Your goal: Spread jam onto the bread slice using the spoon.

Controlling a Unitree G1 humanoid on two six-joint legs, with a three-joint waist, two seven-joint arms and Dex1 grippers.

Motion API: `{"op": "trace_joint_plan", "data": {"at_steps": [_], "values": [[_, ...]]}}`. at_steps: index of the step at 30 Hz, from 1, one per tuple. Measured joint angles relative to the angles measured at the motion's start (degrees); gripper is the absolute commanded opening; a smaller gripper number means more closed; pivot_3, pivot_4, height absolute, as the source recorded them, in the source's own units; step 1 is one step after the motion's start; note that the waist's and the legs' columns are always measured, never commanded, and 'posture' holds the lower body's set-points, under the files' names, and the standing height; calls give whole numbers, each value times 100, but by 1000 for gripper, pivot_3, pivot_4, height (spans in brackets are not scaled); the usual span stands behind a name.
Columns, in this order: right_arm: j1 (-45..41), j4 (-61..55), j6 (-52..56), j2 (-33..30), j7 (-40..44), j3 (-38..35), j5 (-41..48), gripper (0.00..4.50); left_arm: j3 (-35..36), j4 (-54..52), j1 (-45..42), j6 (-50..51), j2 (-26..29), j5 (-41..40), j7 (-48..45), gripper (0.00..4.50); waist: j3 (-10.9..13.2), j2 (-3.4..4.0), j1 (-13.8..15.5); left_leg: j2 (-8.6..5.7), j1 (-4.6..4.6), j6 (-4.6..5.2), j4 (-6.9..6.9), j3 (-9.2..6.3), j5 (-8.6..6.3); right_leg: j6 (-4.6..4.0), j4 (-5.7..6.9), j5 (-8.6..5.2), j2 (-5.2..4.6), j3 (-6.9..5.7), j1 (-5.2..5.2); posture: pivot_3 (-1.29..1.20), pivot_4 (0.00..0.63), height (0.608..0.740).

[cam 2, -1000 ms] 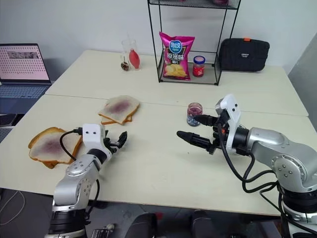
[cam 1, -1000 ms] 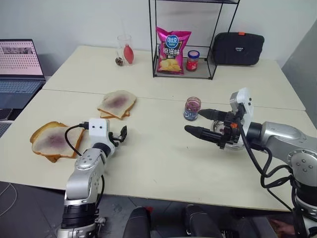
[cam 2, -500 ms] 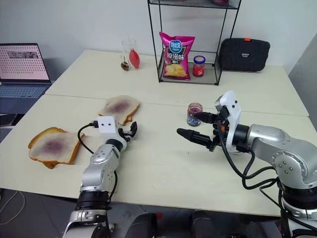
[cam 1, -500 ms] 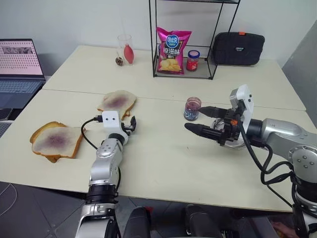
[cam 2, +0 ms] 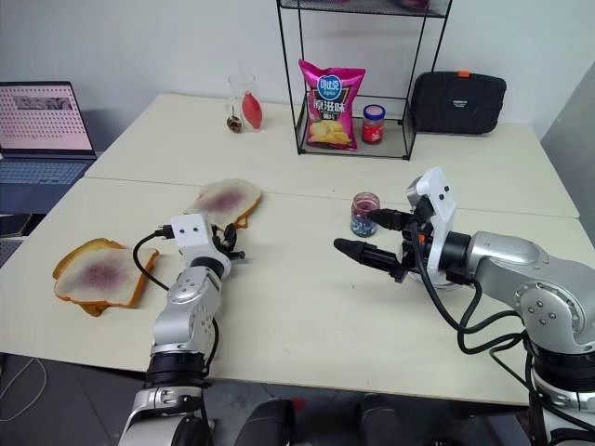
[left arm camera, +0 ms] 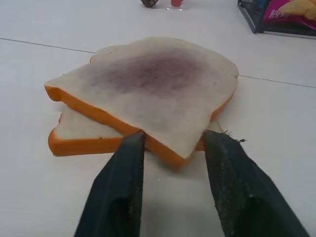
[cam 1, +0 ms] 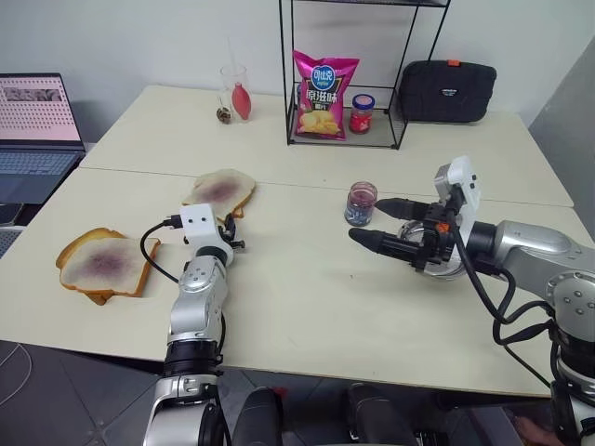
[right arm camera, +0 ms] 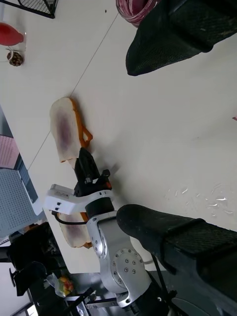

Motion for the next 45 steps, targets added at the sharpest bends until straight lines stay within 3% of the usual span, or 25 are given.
{"op": "trace_joint_plan", "data": {"at_steps": [5, 16, 24, 28, 30, 33, 41, 45], "values": [[-18, 2, 2, 0, -68, -7, 4, 4500, 5, 34, -25, 0, -4, -24, 53, 30, 0, 0, 0, 0, 0, 0, 0, 0, 0, 0, 0, 0, 0, 0, 0, 0, 150, 740], [-20, 13, 4, -1, -81, -33, 7, 4500, -68, -4, -30, 11, 108, -48, -137, 30, 0, 0, 0, 0, 0, 0, 0, -1, 0, 0, 0, 0, 0, -2, 0, 0, 150, 740], [-24, 96, -63, 3, -66, -36, -24, 4500, -556, -1117, -767, 1024, 1487, -290, -1747, 30, 0, 1, -8, 0, 0, -1, -3, 2, 0, 0, -6, -1, 0, 0, 1, 0, 150, 740], [-59, 253, -166, -6, -14, -39, -133, 4500, -972, -1294, -1107, 2012, 2552, -545, -3099, 30, 0, 1, -26, 2, -1, 0, -11, 2, 0, -4, -3, -4, 1, -2, -7, 0, 150, 740], [-80, 324, -247, -41, 59, -42, -224, 4500, -1284, -1513, -1382, 2454, 3367, -960, -4317, 30, 6, -9, -42, 10, -15, -1, -14, 2, 0, -7, 1, -4, 9, -4, -31, 0, 150, 740], [-107, 391, -286, -79, 97, -88, -254, 4500, -1284, -1992, -1834, 2842, 3775, -1478, -5276, 30, 6, -7, -39, 9, -15, 0, -24, 6, 0, -12, 0, -10, 5, -3, -31, 0, 150, 740], [-102, 385, -357, -77, 82, -103, -278, 4500, -1176, -2613, -1837, 3991, 3129, -2937, -5579, 30, 5, -6, -30, 12, -13, 0, -21, 4, 0, -11, 5, -11, 10, -1, -32, 0, 150, 740], [4, 350, -357, -84, 21, -217, -265, 4500, -1368, -2740, -1282, 3911, 3132, -2844, -5554, 30, 5, -6, -89, 15, -8, 0, -23, 4, 0, -11, 7, -11, 12, 2, -32, 0, 150, 740]]}}
